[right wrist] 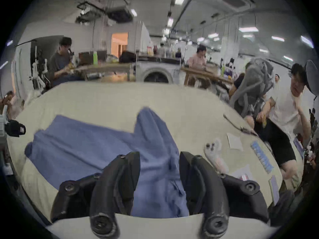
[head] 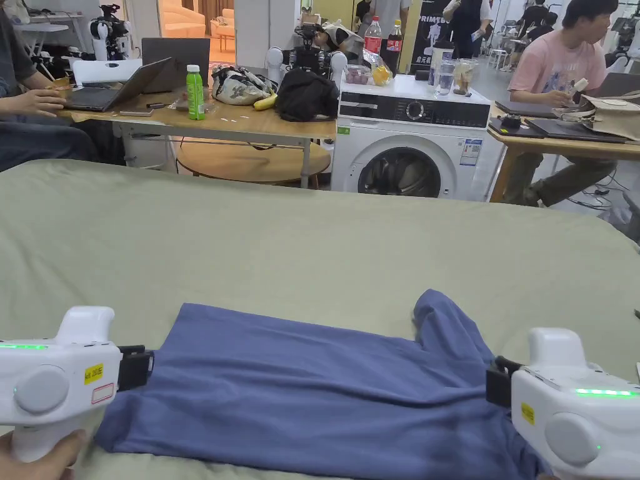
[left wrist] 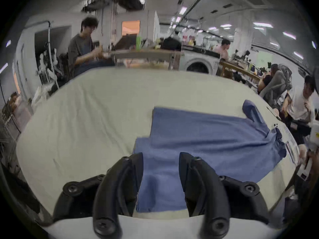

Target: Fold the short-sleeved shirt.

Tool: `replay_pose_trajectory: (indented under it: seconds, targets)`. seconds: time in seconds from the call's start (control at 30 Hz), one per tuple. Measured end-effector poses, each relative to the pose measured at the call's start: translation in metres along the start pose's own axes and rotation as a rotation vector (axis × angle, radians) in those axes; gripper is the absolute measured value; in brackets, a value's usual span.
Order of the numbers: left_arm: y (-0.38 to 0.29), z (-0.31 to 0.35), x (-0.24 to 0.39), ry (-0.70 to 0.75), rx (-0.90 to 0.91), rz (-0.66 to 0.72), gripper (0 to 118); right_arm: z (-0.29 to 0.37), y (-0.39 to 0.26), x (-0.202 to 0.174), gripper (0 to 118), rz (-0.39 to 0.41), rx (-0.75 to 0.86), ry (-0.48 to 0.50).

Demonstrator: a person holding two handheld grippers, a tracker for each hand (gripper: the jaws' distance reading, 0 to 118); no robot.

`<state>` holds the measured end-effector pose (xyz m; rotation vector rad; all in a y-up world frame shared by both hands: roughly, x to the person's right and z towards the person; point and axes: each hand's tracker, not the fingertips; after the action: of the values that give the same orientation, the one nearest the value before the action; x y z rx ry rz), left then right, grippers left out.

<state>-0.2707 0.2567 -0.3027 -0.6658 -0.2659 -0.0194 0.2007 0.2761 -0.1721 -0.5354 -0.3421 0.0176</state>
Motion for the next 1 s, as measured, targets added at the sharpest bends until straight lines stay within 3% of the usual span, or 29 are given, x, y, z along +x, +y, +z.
replay_pose_trajectory:
  seconds: [0.03, 0.07, 0.1, 0.13, 0.17, 0.2, 0.3, 0.43, 0.63, 0.67, 0.77, 0.8, 0.87, 1.0]
  targets:
    - [0.001, 0.002, 0.007, 0.016, 0.031, -0.027, 40, -0.001, 0.001, -0.007, 27, -0.005, 0.027, 0.001]
    - [0.000, 0.003, 0.012, 0.018, 0.063, -0.052, 40, -0.003, 0.000, -0.012, 6, -0.015, 0.050, 0.010]
    - [-0.002, 0.006, 0.018, 0.021, 0.111, -0.074, 39, -0.005, 0.000, -0.018, 1, -0.033, 0.075, 0.026]
    - [-0.004, 0.009, 0.024, 0.024, 0.155, -0.083, 32, -0.007, -0.001, -0.023, 0, -0.047, 0.094, 0.028]
    - [-0.005, 0.011, 0.027, 0.022, 0.192, -0.073, 12, -0.008, -0.001, -0.026, 0, -0.051, 0.105, 0.022]
    - [-0.006, 0.013, 0.030, 0.022, 0.224, -0.047, 0, -0.009, -0.002, -0.031, 0, -0.053, 0.120, 0.019]
    - [-0.001, 0.004, 0.027, 0.063, 0.260, 0.010, 0, -0.010, -0.003, -0.040, 0, -0.049, 0.185, 0.016]
    - [0.025, -0.017, 0.013, 0.012, 0.192, 0.075, 0, -0.012, 0.005, -0.046, 0, -0.055, 0.199, 0.043]
    - [0.078, -0.087, -0.011, -0.045, -0.046, 0.058, 0, -0.037, 0.017, -0.051, 0, -0.053, 0.154, 0.083]
    - [0.086, -0.101, -0.013, -0.057, -0.096, 0.041, 9, -0.041, 0.018, -0.051, 0, -0.055, 0.149, 0.087]
    - [0.109, -0.146, -0.025, -0.099, -0.199, 0.026, 20, -0.052, 0.019, -0.052, 0, -0.052, 0.125, 0.086]
    - [0.115, -0.159, -0.029, -0.112, -0.221, 0.036, 35, -0.056, 0.019, -0.052, 0, -0.049, 0.118, 0.090]
    - [0.124, -0.182, -0.036, -0.136, -0.287, 0.080, 55, -0.061, 0.019, -0.052, 0, -0.038, 0.100, 0.083]
    - [0.127, -0.213, -0.038, -0.098, -0.376, 0.135, 60, -0.071, 0.016, -0.047, 0, -0.036, 0.073, 0.074]
